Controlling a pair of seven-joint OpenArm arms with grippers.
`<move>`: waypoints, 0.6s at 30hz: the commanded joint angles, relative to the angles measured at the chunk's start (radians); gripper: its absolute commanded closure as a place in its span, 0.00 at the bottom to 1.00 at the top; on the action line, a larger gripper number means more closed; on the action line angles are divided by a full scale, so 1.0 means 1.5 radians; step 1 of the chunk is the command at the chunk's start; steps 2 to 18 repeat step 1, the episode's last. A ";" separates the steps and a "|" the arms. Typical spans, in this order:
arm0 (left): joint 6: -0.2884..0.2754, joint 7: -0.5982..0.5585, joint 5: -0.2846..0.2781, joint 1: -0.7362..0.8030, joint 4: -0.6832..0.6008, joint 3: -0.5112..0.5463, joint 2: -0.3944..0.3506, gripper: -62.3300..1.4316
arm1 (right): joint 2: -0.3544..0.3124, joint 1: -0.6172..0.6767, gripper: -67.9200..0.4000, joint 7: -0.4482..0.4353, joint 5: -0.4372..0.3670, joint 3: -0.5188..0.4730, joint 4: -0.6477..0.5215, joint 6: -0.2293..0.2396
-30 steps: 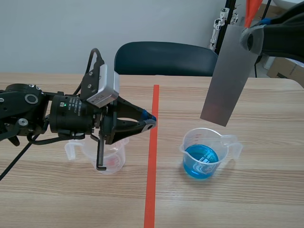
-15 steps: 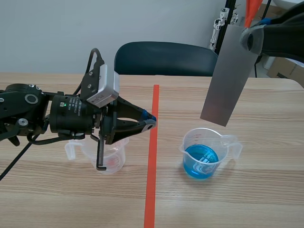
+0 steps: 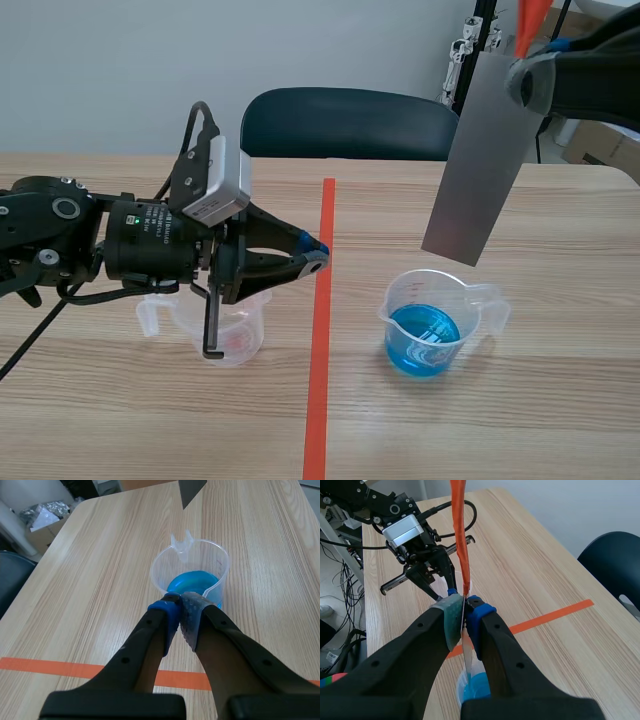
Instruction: Do the redox reaction experiment. move the plate over the blue solution
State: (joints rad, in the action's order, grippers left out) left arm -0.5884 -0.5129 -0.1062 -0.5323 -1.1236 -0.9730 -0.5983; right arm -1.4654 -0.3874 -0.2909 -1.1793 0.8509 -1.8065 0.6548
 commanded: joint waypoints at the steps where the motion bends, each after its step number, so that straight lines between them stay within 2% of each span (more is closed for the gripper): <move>1: 0.001 -0.010 -0.009 -0.009 -0.014 0.004 0.003 0.93 | -0.004 -0.015 0.99 -0.016 -0.012 -0.014 -0.006 0.001; 18: 0.001 -0.010 -0.009 -0.009 -0.014 0.004 0.003 0.93 | -0.004 -0.015 0.99 -0.016 -0.012 -0.014 -0.006 0.001</move>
